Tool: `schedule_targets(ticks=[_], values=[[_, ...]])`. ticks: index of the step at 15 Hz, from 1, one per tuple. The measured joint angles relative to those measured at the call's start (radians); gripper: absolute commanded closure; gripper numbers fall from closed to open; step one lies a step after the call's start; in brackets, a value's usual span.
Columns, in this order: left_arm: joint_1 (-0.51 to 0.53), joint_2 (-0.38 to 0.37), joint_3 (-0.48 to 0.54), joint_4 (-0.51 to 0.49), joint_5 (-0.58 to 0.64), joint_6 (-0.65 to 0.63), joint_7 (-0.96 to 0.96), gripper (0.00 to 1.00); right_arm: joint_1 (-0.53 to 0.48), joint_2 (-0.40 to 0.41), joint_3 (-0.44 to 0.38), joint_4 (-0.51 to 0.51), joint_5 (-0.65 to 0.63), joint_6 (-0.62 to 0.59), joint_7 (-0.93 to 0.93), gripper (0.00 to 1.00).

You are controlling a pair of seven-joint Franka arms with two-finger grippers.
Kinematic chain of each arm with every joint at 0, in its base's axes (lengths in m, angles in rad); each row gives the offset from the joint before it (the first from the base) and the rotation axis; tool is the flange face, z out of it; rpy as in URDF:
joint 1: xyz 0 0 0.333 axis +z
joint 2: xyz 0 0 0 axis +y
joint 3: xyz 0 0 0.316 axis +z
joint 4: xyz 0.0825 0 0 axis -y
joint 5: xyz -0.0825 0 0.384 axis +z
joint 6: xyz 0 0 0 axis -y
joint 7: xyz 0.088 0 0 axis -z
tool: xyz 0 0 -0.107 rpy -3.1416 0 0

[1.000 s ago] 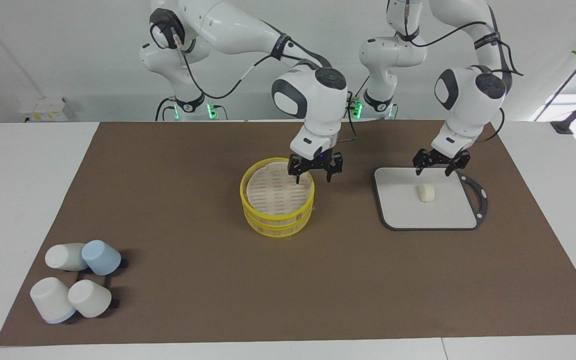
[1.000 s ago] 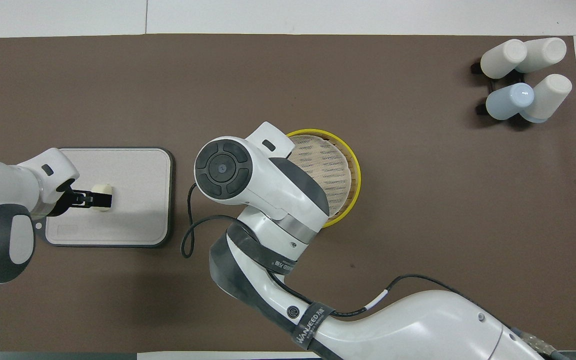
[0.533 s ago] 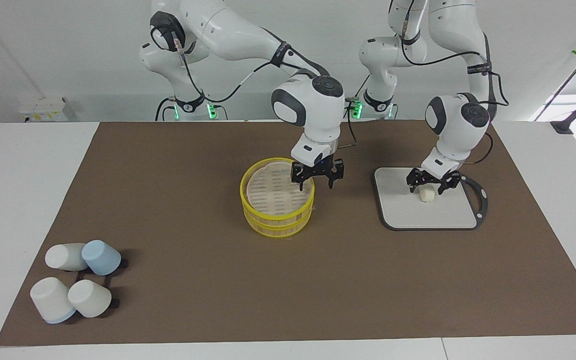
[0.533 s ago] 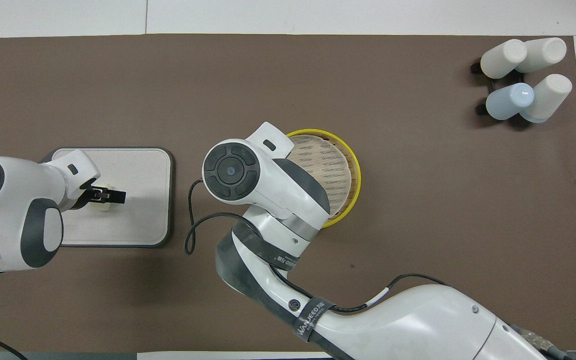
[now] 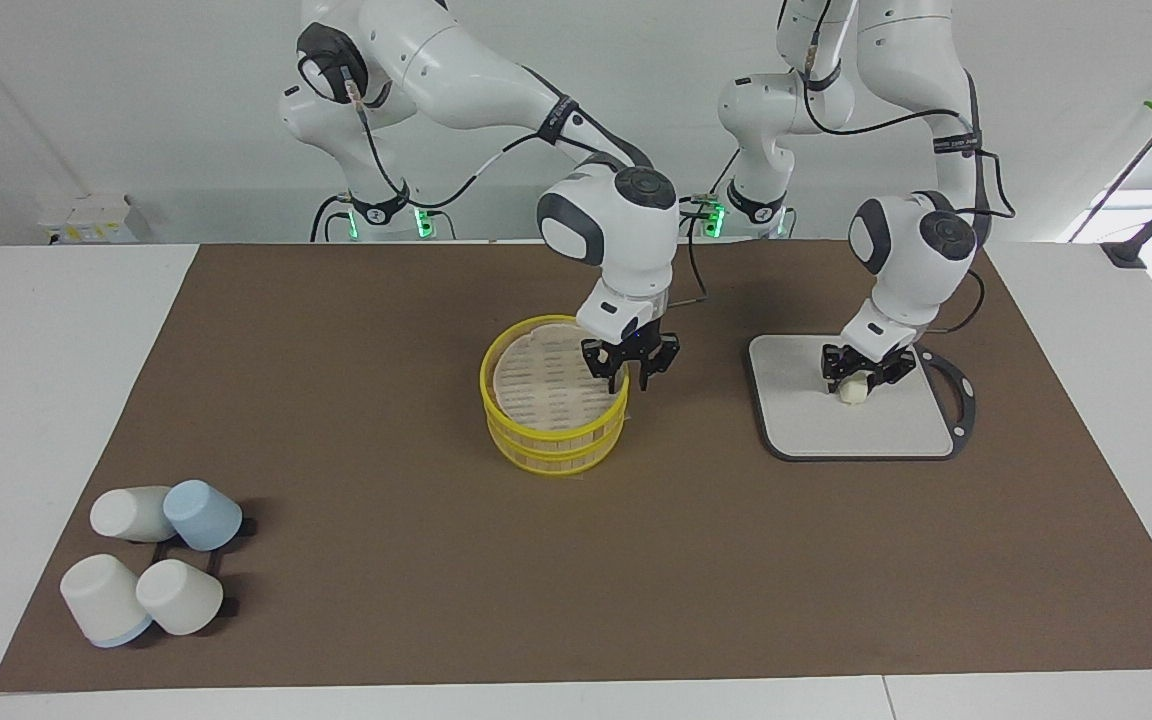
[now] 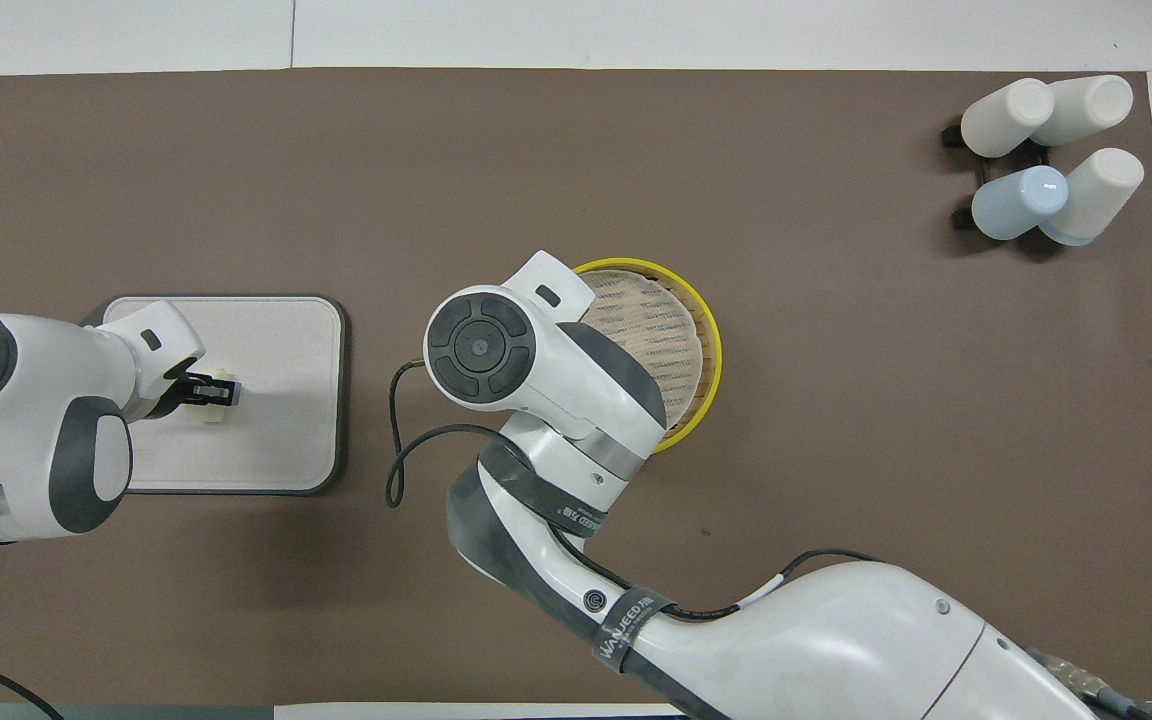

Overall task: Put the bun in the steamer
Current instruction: 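Close the left gripper around the cream bun on the white tray, then lift the bun with the left gripper and carry it toward the steamer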

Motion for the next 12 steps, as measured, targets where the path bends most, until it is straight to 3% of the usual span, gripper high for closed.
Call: schedule_targets(ticks=[1,4,6,9,12], values=[[0.0,0.0,0.0,0.0,0.0,0.0,0.0,0.69,-0.001,-0.003,0.0,-0.001,0.0,0.0,0.0,1.0],[0.0,0.0,-0.001,0.004,0.0,-0.008,0.0,0.69,-0.002,-0.007,0.001,-0.002,0.002,-0.007,0.02,1.0],[0.0,-0.001,-0.003,0.049,0.0,-0.088,-0.01,0.68,-0.002,-0.008,0.002,0.001,0.004,-0.018,0.02,1.0],[-0.022,-0.003,-0.012,0.256,-0.003,-0.361,-0.106,0.68,-0.023,-0.012,0.0,0.045,0.01,-0.098,0.015,1.0],[-0.079,-0.004,-0.022,0.5,-0.019,-0.64,-0.238,0.68,-0.107,-0.038,0.002,0.126,0.038,-0.246,-0.073,1.0]])
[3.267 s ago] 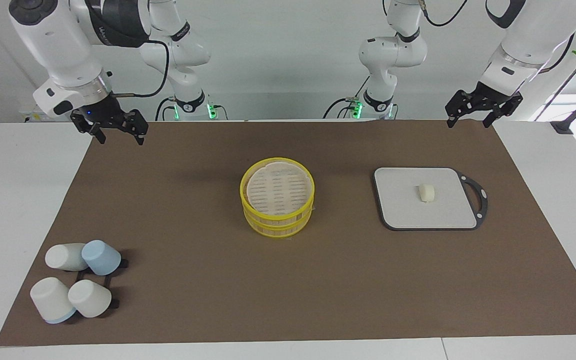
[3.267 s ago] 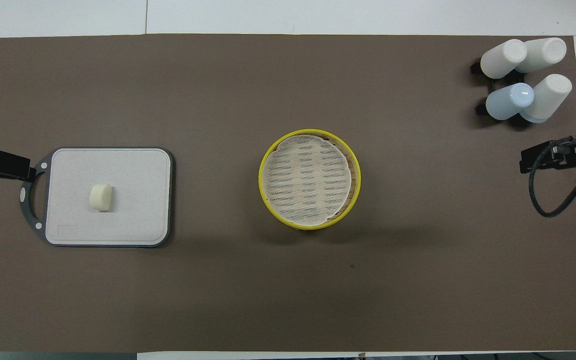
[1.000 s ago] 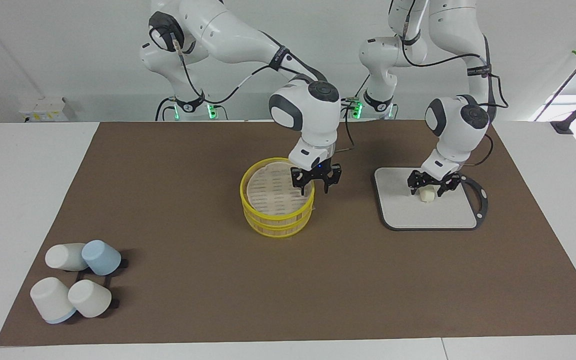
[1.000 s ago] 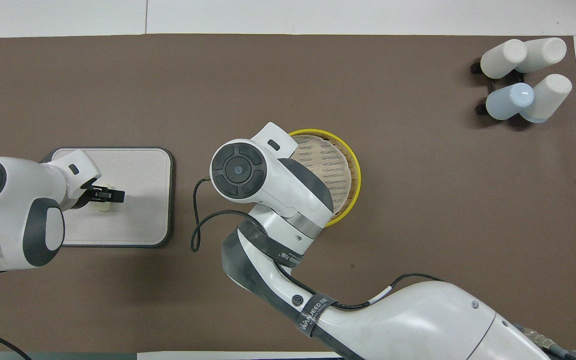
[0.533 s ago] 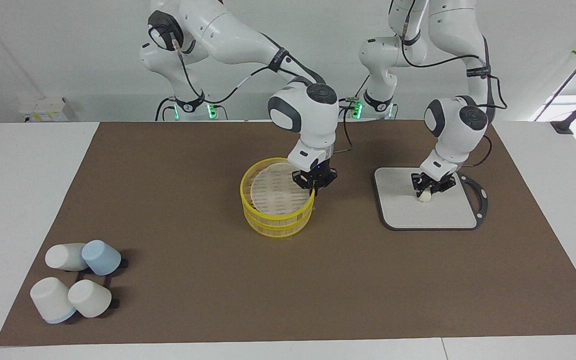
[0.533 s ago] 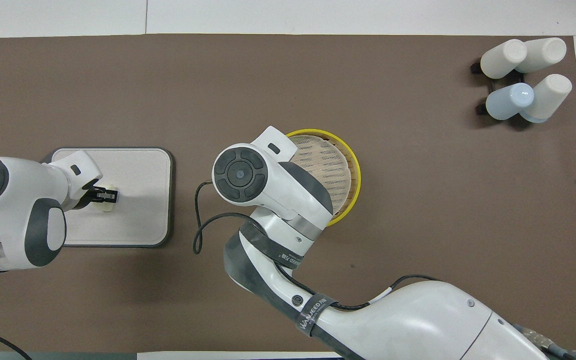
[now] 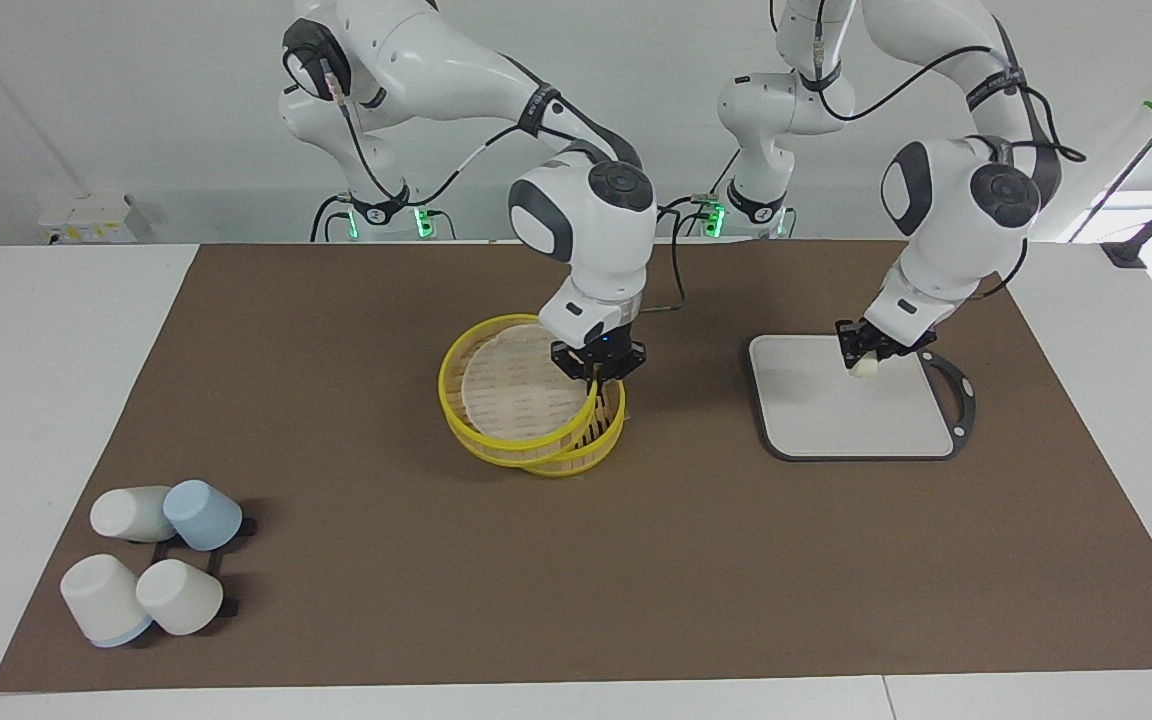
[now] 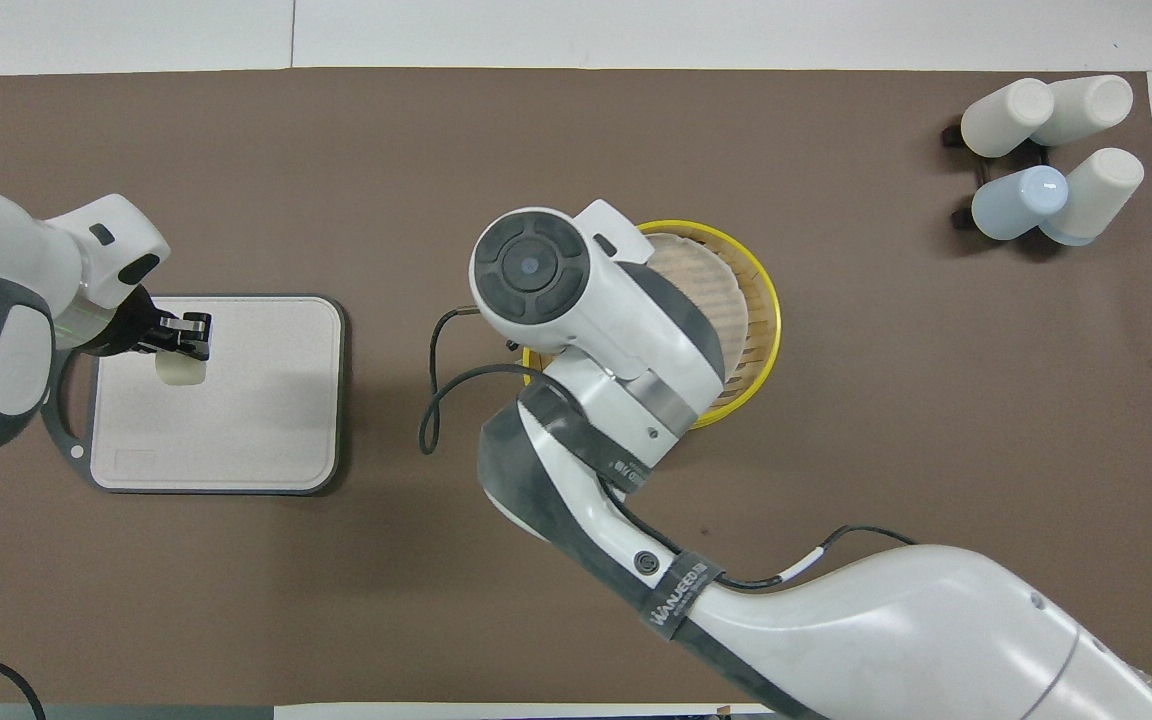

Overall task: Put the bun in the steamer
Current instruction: 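Lift the bun with the left gripper and carry it toward the steamer, then lower the bun into the bamboo steamer and open the left gripper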

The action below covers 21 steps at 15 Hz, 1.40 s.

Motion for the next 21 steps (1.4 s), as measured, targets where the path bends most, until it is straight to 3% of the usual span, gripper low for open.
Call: schedule_targets(ticks=[2,5,8,11,14,18,19,20,21], values=[[-0.03,0.0,-0.007,0.127,-0.019,-0.109,-0.113,0.69,-0.058,-0.065,0.0,0.014,0.034,-0.157,-0.117,1.0],[-0.17,0.016,-0.023,0.193,-0.03,-0.1,-0.408,0.69,-0.155,-0.178,0.0,-0.039,0.048,-0.325,-0.321,1.0],[-0.372,0.076,-0.037,0.195,-0.031,0.049,-0.707,0.69,-0.237,-0.228,-0.001,-0.107,0.05,-0.357,-0.434,1.0],[-0.534,0.194,-0.039,0.178,-0.031,0.237,-0.88,0.69,-0.265,-0.23,-0.001,-0.131,0.05,-0.362,-0.482,1.0],[-0.62,0.291,-0.036,0.113,-0.019,0.404,-0.927,0.69,-0.281,-0.23,-0.001,-0.136,0.05,-0.363,-0.514,1.0],[-0.64,0.363,-0.034,0.056,0.035,0.529,-0.931,0.68,-0.301,-0.23,-0.001,-0.136,0.05,-0.363,-0.543,1.0],[-0.641,0.363,-0.034,0.05,0.041,0.539,-0.93,0.63,-0.302,-0.23,-0.001,-0.136,0.05,-0.363,-0.544,1.0],[-0.641,0.362,-0.034,0.049,0.043,0.541,-0.929,0.43,-0.302,-0.23,-0.001,-0.136,0.05,-0.363,-0.544,1.0],[-0.641,0.361,-0.034,0.049,0.044,0.541,-0.929,0.1,-0.302,-0.23,0.0,-0.136,0.05,-0.363,-0.544,1.0]])
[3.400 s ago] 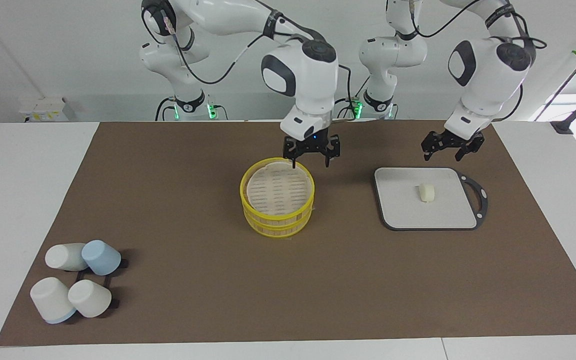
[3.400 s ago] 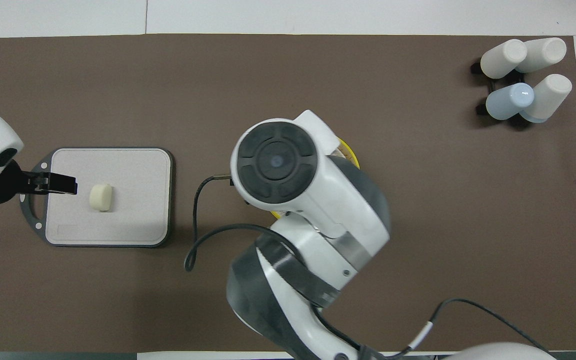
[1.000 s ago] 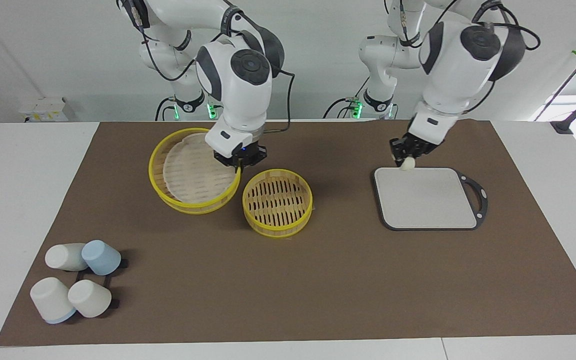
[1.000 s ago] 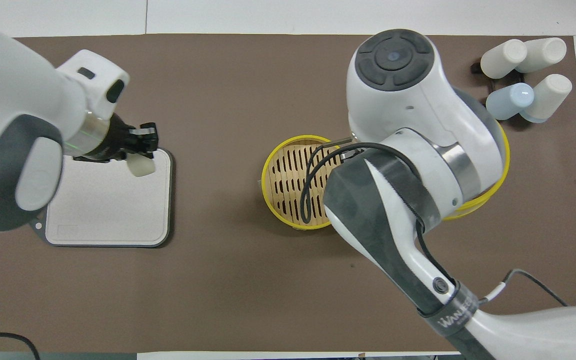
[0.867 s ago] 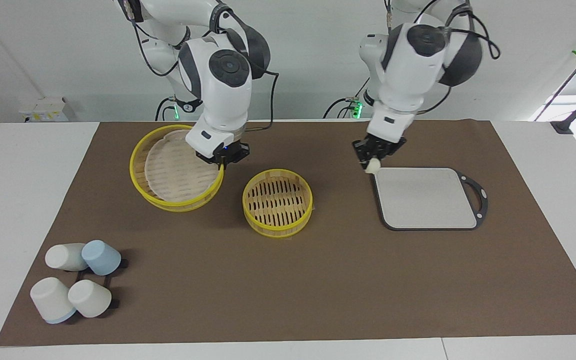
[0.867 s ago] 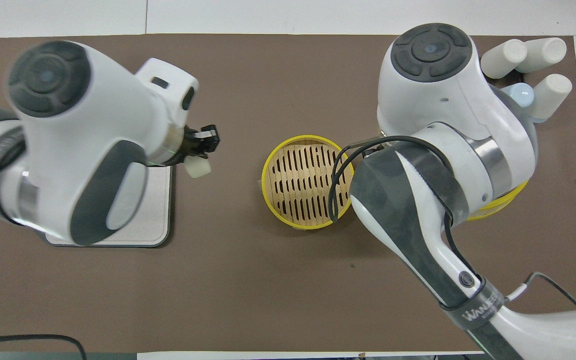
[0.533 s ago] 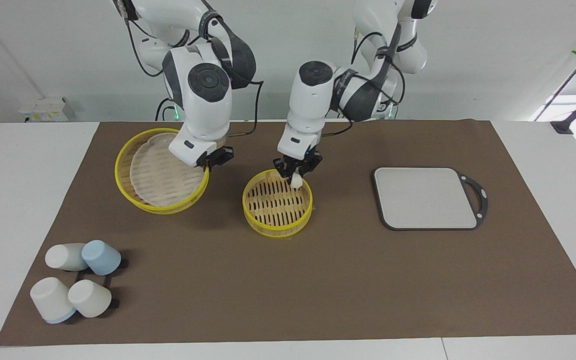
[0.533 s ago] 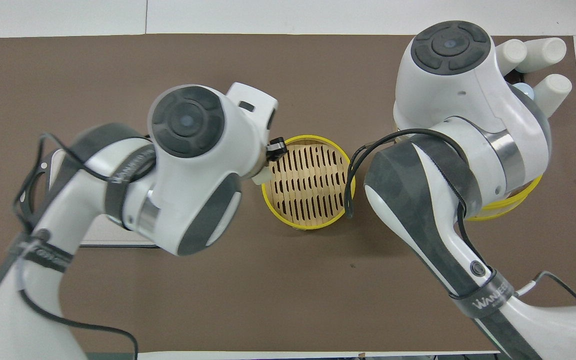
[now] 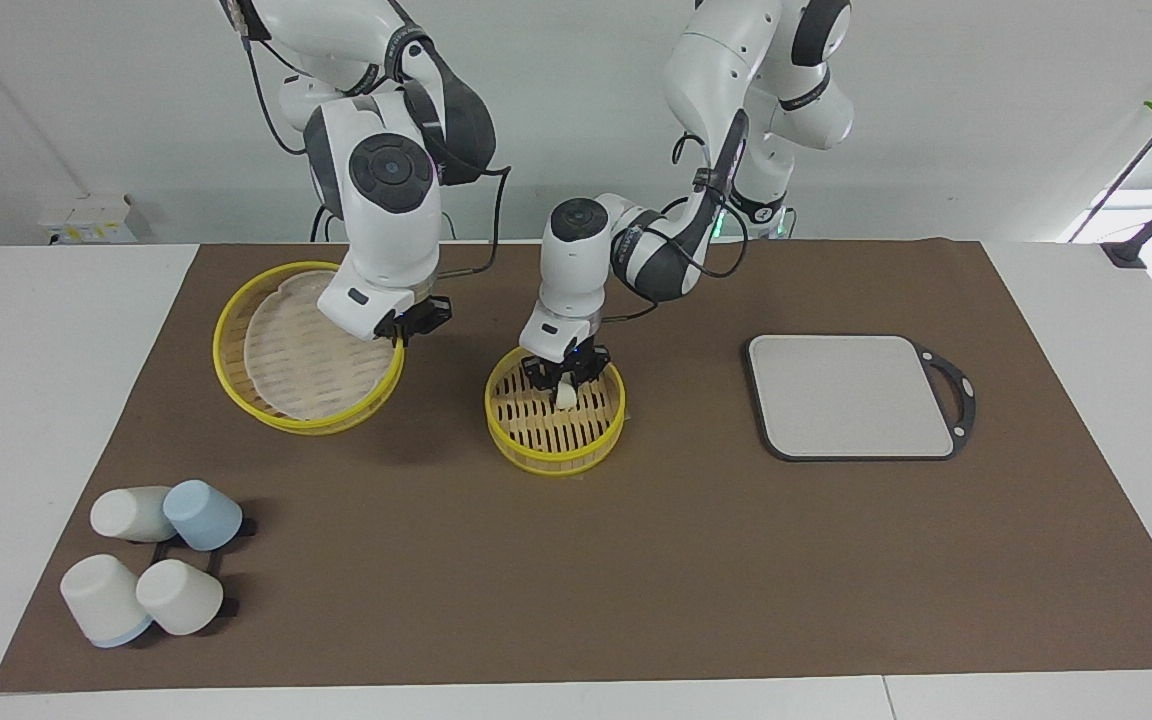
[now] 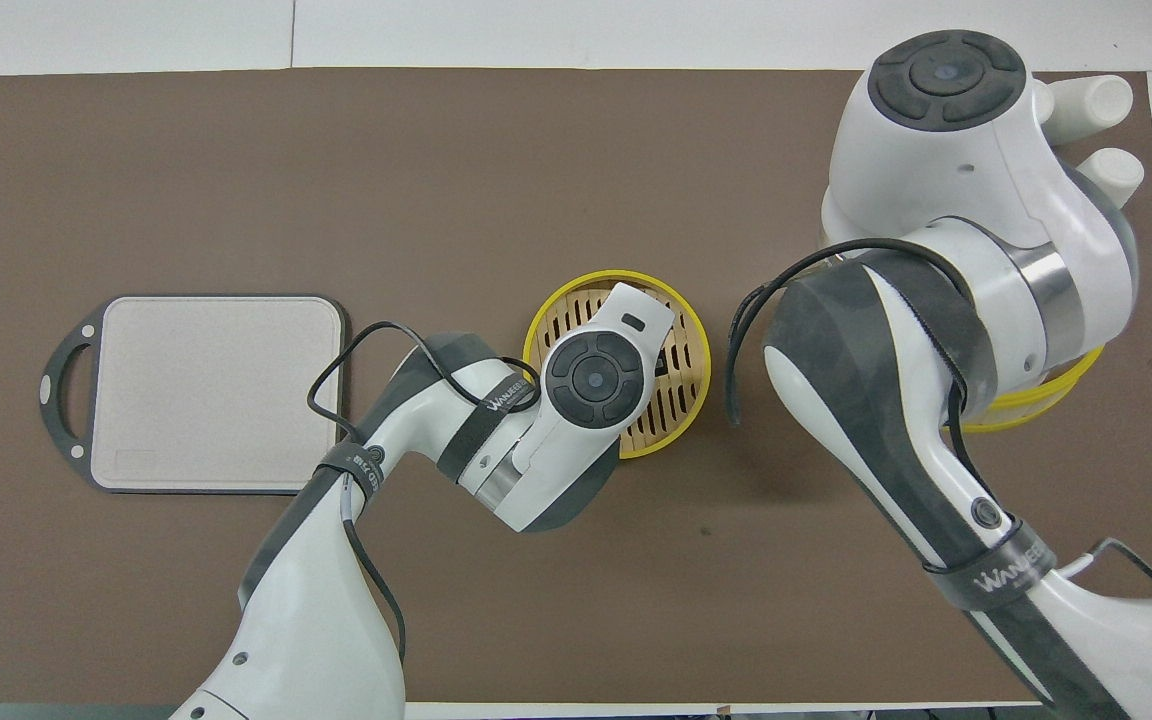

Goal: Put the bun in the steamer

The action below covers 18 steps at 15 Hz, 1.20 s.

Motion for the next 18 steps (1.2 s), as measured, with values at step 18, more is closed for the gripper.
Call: schedule_targets(ticks=[18], values=[[0.512,-0.472,0.042,0.004,0.0,-0.63,0.592,0.0,0.265,0.039,0.011,-0.023,0.099,0.377,0.403,1.0]])
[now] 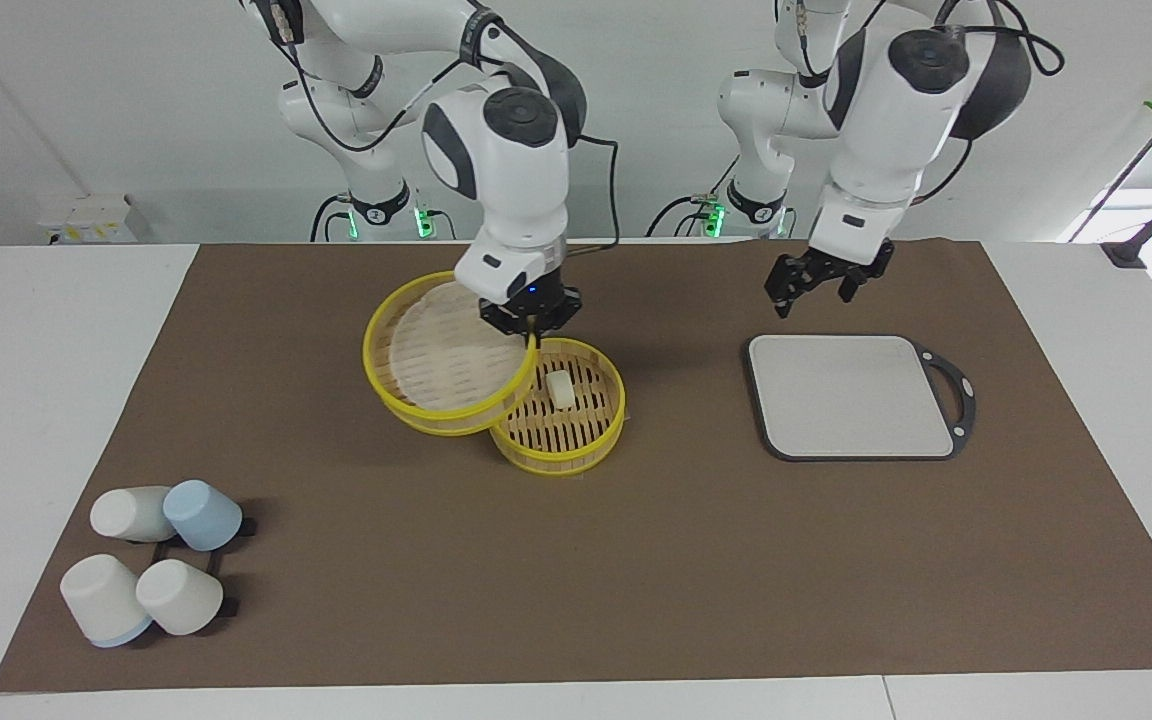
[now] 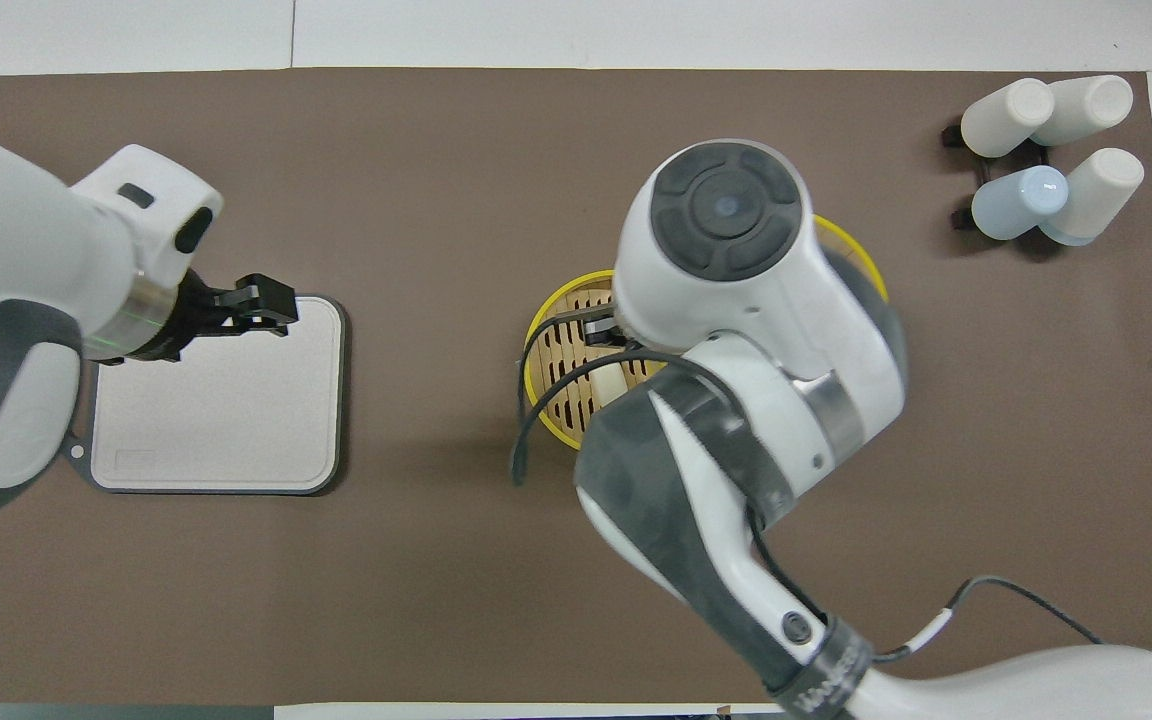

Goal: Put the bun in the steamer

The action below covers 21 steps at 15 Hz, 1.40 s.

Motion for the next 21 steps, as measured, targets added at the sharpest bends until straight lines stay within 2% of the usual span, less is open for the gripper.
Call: schedule_targets(ticks=[3,6,11,18,19,20,21], values=[[0.098,-0.021,0.0,-0.002,0.0,-0.041,0.161,0.0,0.115,0.087,-0.003,0.004,-0.057,0.129,0.134,1.0],[0.135,-0.045,0.0,-0.001,0.0,-0.087,0.261,0.0,0.131,0.149,-0.008,0.004,-0.107,0.187,0.155,1.0],[0.151,-0.081,0.002,0.001,-0.024,-0.139,0.305,0.0,0.123,0.156,-0.014,-0.024,-0.112,0.239,0.155,1.0],[0.168,-0.052,0.018,0.003,-0.06,-0.11,0.311,0.0,0.122,0.145,-0.014,-0.089,-0.114,0.324,0.156,1.0],[0.168,-0.046,0.018,0.009,-0.06,-0.108,0.311,0.0,0.121,0.142,-0.014,-0.101,-0.116,0.339,0.157,0.89],[0.168,-0.041,0.018,0.016,-0.06,-0.108,0.312,0.0,0.12,0.139,-0.014,-0.109,-0.116,0.35,0.159,0.65],[0.168,-0.037,0.018,0.024,-0.06,-0.108,0.312,0.0,0.12,0.138,-0.014,-0.116,-0.116,0.359,0.159,0.58]])
